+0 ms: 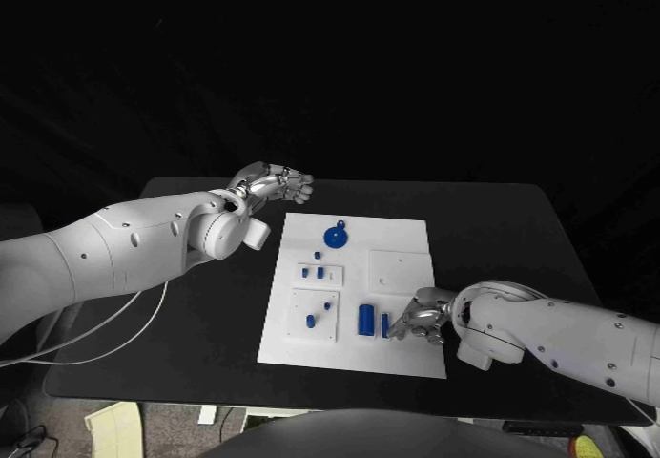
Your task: Assemble the parts on the task board
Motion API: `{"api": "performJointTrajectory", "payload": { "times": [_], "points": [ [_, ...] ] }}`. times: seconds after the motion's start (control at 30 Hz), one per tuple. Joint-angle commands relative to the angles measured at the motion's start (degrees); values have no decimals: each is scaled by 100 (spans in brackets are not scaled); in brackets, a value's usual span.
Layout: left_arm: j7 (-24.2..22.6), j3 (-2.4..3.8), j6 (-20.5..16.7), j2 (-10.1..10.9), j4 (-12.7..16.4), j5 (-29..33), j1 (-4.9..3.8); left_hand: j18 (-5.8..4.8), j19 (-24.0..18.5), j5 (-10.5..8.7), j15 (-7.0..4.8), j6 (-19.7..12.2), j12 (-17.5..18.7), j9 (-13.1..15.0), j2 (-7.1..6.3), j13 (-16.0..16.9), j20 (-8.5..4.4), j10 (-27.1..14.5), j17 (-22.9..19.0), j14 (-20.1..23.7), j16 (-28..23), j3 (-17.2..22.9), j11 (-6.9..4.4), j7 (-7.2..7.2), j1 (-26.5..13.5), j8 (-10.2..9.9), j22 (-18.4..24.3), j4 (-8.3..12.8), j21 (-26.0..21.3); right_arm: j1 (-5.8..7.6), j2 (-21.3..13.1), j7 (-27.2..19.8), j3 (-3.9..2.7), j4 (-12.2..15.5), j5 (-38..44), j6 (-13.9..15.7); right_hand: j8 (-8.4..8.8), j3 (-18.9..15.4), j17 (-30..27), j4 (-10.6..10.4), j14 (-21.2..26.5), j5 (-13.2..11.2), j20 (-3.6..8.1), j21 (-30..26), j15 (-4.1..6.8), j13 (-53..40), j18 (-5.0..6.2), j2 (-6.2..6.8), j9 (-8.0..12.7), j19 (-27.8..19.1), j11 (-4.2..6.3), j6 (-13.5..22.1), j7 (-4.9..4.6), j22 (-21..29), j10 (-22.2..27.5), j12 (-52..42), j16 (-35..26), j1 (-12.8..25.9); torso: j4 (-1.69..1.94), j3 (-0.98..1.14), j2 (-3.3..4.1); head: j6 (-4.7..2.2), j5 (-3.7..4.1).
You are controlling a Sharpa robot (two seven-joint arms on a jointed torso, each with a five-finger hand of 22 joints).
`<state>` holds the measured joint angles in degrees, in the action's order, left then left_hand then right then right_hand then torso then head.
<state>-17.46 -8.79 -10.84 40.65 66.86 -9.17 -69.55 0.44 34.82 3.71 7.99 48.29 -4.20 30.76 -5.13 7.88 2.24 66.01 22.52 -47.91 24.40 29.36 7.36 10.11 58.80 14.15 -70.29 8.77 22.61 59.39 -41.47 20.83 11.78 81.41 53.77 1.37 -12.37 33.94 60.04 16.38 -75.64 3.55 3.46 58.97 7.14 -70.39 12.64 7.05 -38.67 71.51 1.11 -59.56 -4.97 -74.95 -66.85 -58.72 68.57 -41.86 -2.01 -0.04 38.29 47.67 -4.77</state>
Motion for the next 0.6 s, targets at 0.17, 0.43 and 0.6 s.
{"api": "performJointTrajectory", "payload": {
  "times": [0.17,0.43,0.6],
  "points": [
    [-156,4,131,-66,-252,244,-2,89,35,-20,18,-46,16,-9,-31,-8,17,-22,12,-25,-40,-10,-2,-24,-14,29,-13,-22,-34,313,-120,-1442,-39,20,-404,181,99,-132,-15,-7,21,-47,12,-84,-40,-11,236,33,16,-60,-52,241,-88,-34,107,20,-68,-3,-7,1,-70,-189,8],
    [-280,7,211,-173,-518,344,-5,49,12,-20,-60,-20,27,-13,9,-31,-17,-57,14,77,-130,-39,-136,-178,-4,60,-48,-3,-86,646,35,-2416,-311,-776,-1342,628,147,-150,-92,1,189,43,8,-278,-94,40,236,-84,-9,-258,-111,405,-145,26,281,119,-272,-242,-10,-47,-252,-482,72],
    [-305,22,214,-270,-718,440,-13,4,-22,-19,-81,-29,30,-25,24,-46,-35,-78,15,123,-174,-53,-150,-195,16,59,-66,28,-121,763,173,-2739,-515,-1367,-2017,838,196,-22,-414,12,606,171,-201,-926,-187,431,215,-206,-46,-765,-202,602,-234,330,695,641,-970,-569,-5,-64,-390,-788,103]
  ]
}}
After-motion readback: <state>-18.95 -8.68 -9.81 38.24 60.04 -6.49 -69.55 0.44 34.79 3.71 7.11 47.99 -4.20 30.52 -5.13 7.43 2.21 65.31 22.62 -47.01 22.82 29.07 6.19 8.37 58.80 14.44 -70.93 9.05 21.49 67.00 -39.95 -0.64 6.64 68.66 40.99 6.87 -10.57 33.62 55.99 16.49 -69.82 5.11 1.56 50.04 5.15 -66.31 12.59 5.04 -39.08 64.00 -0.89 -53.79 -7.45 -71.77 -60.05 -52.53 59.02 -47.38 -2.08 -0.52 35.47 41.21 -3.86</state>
